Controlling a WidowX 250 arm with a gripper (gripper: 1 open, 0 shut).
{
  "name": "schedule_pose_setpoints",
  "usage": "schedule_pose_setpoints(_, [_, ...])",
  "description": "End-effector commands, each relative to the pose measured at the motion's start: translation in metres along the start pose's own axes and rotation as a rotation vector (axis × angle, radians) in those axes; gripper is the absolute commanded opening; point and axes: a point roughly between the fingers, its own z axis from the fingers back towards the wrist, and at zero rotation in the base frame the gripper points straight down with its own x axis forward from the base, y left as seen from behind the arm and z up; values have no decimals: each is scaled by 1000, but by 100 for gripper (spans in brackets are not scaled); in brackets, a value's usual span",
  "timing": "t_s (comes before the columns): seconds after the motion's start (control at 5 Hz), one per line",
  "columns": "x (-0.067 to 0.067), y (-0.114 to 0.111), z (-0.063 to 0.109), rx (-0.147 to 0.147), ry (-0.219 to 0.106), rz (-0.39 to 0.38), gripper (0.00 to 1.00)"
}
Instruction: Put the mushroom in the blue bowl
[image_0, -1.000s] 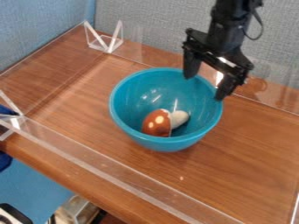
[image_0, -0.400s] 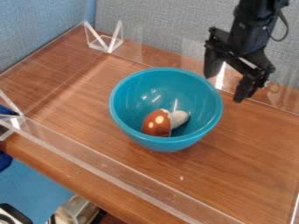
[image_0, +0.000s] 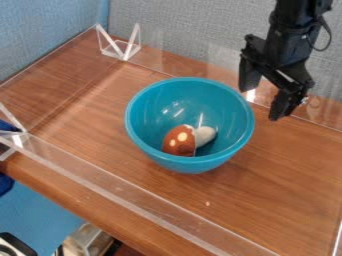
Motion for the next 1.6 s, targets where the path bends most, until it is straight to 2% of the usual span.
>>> schedule_pose_setpoints(0.0, [6,-3,7,0,-35,-41,100])
schedule_pose_setpoints(0.2, [6,-8,4,-7,-34,-72,100])
schedule_pose_setpoints(0.4, [4,0,-12,-16,-29,-91,100])
schedule_pose_setpoints(0.6, [-1,13,-11,-12,-48,-77,100])
schedule_pose_setpoints(0.8, [-3,14,-10,-13,-56,-39,100])
schedule_pose_setpoints(1.0, [-4,16,6,5,-48,12,100])
schedule_pose_setpoints(1.2, [-6,28,30,17,-55,0,100])
schedule_pose_setpoints(1.4, [-6,34,36,16,-51,-38,100])
